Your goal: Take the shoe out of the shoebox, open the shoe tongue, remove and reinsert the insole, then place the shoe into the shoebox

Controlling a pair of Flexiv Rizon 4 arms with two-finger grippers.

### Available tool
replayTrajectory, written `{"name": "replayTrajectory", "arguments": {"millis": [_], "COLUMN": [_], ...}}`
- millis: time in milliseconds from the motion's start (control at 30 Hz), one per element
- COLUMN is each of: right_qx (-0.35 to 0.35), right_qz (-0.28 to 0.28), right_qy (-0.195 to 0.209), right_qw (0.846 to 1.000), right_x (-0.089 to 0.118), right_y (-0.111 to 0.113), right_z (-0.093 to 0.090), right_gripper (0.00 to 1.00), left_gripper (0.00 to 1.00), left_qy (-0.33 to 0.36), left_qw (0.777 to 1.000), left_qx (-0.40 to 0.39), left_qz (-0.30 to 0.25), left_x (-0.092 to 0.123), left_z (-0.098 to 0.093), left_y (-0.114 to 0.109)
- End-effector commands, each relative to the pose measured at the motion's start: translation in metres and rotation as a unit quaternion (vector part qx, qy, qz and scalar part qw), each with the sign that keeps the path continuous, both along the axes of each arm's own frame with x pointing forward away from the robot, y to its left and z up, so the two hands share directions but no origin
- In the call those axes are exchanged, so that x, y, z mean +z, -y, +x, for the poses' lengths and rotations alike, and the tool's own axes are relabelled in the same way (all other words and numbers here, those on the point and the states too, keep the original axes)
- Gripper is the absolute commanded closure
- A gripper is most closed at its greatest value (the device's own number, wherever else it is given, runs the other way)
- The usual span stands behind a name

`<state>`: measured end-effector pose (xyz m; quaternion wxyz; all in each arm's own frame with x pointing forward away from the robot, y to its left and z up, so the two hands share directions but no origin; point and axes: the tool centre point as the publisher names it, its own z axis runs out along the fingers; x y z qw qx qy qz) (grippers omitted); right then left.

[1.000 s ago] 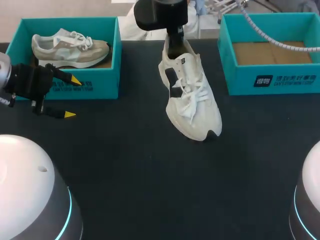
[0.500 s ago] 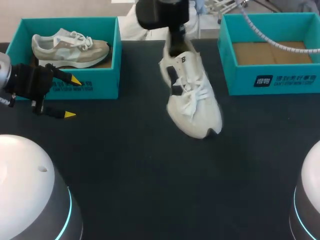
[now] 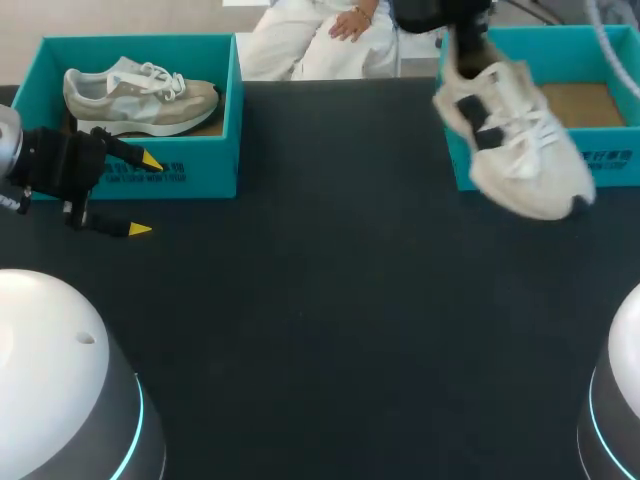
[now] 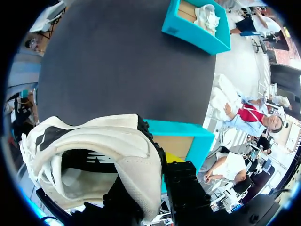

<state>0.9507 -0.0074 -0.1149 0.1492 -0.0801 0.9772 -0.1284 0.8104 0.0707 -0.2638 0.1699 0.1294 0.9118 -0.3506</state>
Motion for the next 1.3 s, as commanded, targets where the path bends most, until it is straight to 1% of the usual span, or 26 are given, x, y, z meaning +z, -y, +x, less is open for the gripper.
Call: {"name": "replayTrajectory", "arguments": {"millis": [33, 67, 133, 167, 200, 833, 867, 900, 967, 1000, 1033, 1100, 1167, 1300], "right_qx": [0.012, 0.010, 0.009, 0.014, 0.007, 0.007, 0.020, 0.023, 0.023, 0.011, 0.009, -0.017, -0.032, -0.053], "right_qz": [0.033, 0.034, 0.038, 0.032, 0.040, 0.040, 0.042, 0.036, 0.035, 0.037, 0.035, 0.033, 0.036, -0.002], "right_qy": [-0.026, -0.024, -0.038, -0.036, -0.035, -0.035, -0.040, -0.049, -0.050, -0.057, -0.057, -0.060, -0.053, -0.045], "right_qw": [0.999, 0.999, 0.999, 0.999, 0.999, 0.999, 0.998, 0.998, 0.998, 0.998, 0.998, 0.998, 0.997, 0.998], "right_x": [0.010, 0.012, 0.014, 0.013, 0.012, 0.012, 0.008, 0.004, -0.002, -0.006, -0.008, -0.013, -0.016, -0.019], "right_y": [0.062, 0.070, 0.085, 0.093, 0.099, 0.099, 0.103, 0.109, 0.127, 0.138, 0.148, 0.173, 0.195, 0.237], "right_z": [0.026, 0.033, 0.043, 0.047, 0.049, 0.049, 0.052, 0.055, 0.063, 0.066, 0.070, 0.078, 0.086, 0.103], "right_gripper": [1.00, 1.00, 1.00, 1.00, 1.00, 1.00, 1.00, 1.00, 1.00, 1.00, 1.00, 1.00, 1.00, 1.00], "left_gripper": [0.00, 0.00, 0.00, 0.00, 0.00, 0.00, 0.00, 0.00, 0.00, 0.00, 0.00, 0.00, 0.00, 0.00], "left_qy": [0.000, 0.000, 0.000, 0.000, 0.000, 0.000, 0.000, 0.000, 0.000, 0.000, 0.000, 0.000, 0.000, 0.000], "left_qw": [1.000, 1.000, 1.000, 1.000, 1.000, 1.000, 1.000, 1.000, 1.000, 1.000, 1.000, 1.000, 1.000, 1.000], "left_qx": [0.000, 0.000, 0.000, 0.000, 0.000, 0.000, 0.000, 0.000, 0.000, 0.000, 0.000, 0.000, 0.000, 0.000], "left_qz": [0.002, 0.002, 0.002, 0.002, 0.002, 0.002, 0.002, 0.002, 0.002, 0.002, 0.002, 0.002, 0.002, 0.002], "left_x": [0.001, 0.001, 0.001, 0.001, 0.001, 0.001, 0.001, 0.001, 0.001, 0.001, 0.001, 0.001, 0.001, 0.001], "left_z": [-0.001, -0.001, -0.001, -0.001, -0.001, -0.001, -0.001, -0.001, -0.001, -0.001, -0.001, -0.001, -0.001, -0.001], "left_y": [0.000, 0.000, 0.000, 0.000, 0.000, 0.000, 0.000, 0.000, 0.000, 0.000, 0.000, 0.000, 0.000, 0.000]}}
